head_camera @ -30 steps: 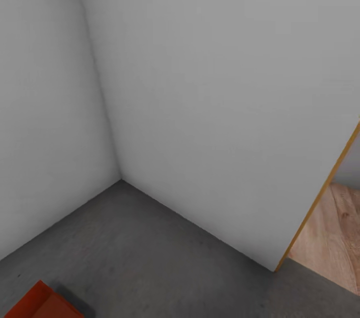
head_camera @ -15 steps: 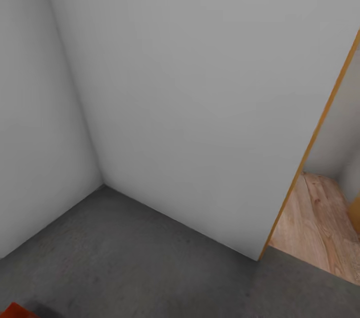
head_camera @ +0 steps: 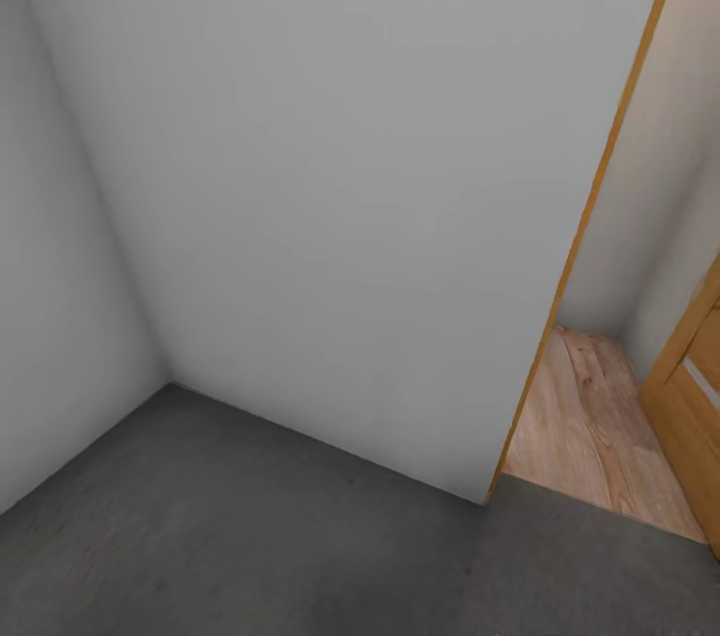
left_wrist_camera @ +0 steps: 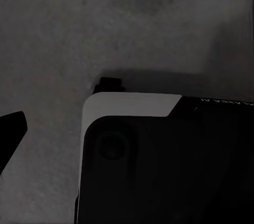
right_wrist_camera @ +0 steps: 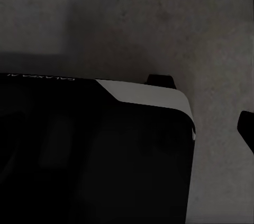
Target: Move the two storage containers from the living room to the garage. In the garage, place one container on the floor and stack the other container on top of it (either order is fine).
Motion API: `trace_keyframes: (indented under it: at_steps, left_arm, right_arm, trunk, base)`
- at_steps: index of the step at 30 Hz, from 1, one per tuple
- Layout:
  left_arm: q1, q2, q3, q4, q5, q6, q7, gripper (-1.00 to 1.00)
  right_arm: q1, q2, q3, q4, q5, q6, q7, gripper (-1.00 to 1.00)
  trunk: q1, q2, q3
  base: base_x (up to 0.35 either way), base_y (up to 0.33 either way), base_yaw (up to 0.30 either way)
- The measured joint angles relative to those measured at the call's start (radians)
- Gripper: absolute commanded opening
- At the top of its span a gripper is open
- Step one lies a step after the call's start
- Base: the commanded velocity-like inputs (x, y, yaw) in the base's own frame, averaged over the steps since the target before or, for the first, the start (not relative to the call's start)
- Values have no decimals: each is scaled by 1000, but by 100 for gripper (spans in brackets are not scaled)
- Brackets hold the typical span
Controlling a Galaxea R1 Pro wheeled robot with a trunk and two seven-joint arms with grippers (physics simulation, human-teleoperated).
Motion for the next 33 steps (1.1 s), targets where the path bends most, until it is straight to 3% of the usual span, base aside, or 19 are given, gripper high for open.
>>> trace_keyframes:
  at_steps: [9,33]
  left_arm:
    - [0,0,0,0,0,0,0,100]
    - [0,1,1,0,0,0,0,100]
  right_arm:
    - [0,0,0,0,0,0,0,100]
    - [0,0,0,0,-1,0,0,100]
  trunk:
    - [0,0,2]
    - [0,0,32]
  base:
    - [0,0,-36]
    - [0,0,-22]
